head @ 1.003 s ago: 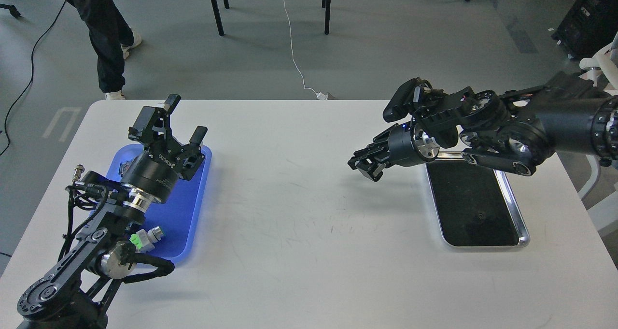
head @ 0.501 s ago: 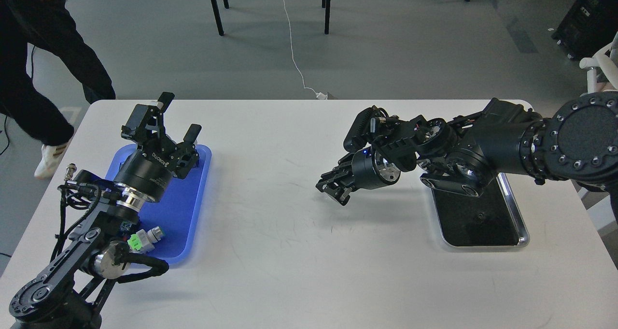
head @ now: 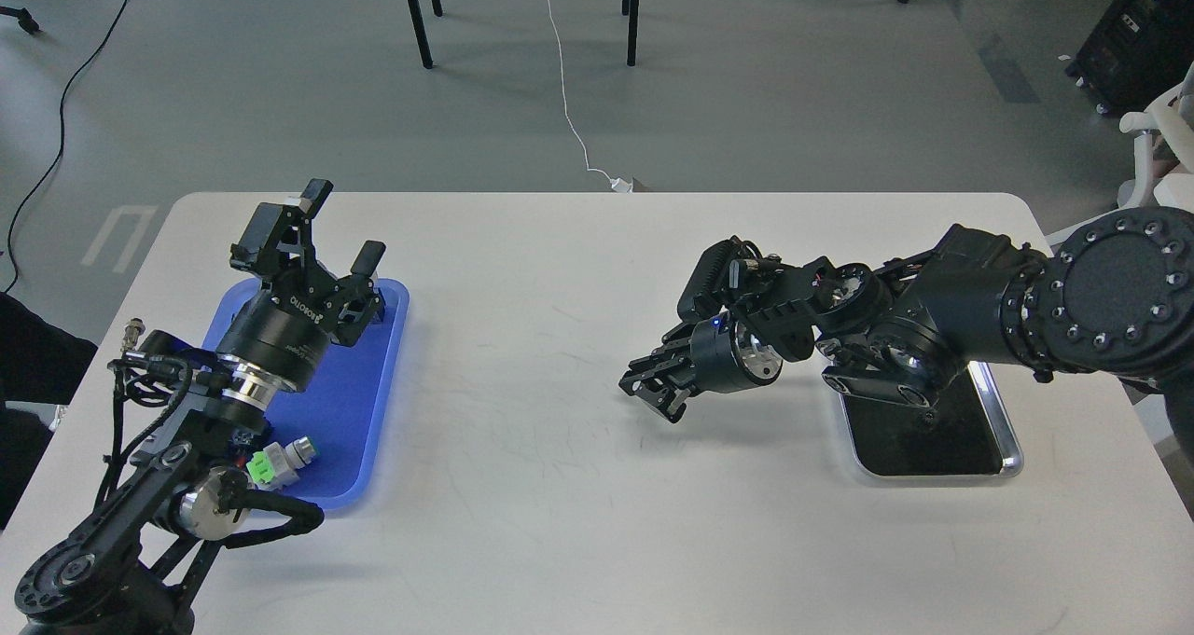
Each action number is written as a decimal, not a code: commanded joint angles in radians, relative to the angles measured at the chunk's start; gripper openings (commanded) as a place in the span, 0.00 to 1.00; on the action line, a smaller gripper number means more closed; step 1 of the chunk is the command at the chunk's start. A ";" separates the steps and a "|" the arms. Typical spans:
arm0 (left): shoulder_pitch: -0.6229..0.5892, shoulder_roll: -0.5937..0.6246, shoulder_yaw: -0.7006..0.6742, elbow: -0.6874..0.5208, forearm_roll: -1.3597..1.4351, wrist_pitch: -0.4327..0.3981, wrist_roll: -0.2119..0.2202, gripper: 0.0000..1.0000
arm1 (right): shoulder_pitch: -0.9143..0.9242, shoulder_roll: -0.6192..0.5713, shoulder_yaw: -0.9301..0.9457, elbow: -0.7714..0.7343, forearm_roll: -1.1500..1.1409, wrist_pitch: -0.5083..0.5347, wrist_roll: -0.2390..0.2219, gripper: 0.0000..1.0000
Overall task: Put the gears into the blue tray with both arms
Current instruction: 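Carry the black ring with the right gripper toward the table center, then release the ring on the table and retract the right gripper, then reach the left gripper to the black ring and grasp it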
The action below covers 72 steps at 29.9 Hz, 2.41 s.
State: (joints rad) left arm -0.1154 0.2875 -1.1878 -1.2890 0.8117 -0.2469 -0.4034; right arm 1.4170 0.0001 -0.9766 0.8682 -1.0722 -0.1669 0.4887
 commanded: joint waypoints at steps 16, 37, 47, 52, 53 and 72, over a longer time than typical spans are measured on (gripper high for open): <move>0.000 0.001 -0.003 -0.001 0.000 0.000 0.000 0.98 | -0.016 0.000 0.001 -0.003 0.055 -0.014 0.000 0.73; -0.004 0.005 0.008 0.000 0.009 -0.003 -0.072 0.98 | -0.240 -0.218 0.706 0.077 0.489 0.087 0.000 0.98; -0.041 0.073 0.083 -0.032 0.317 -0.064 -0.085 0.98 | -0.578 -0.408 1.258 0.060 0.944 0.480 0.000 0.98; -0.148 0.096 0.236 -0.053 0.669 -0.066 -0.085 0.98 | -0.702 -0.413 1.384 0.000 1.092 0.590 0.000 0.99; -0.177 0.098 0.273 -0.053 0.734 -0.066 -0.085 0.98 | -0.720 -0.413 1.403 -0.017 1.094 0.612 0.000 0.99; -0.750 -0.066 0.919 0.292 1.370 -0.013 -0.085 0.97 | -0.868 -0.496 1.470 -0.054 1.152 0.656 0.000 0.99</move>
State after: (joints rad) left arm -0.8416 0.2840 -0.2910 -1.0875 2.1816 -0.2940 -0.4891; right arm 0.5497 -0.4924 0.4938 0.8140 0.0793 0.4887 0.4888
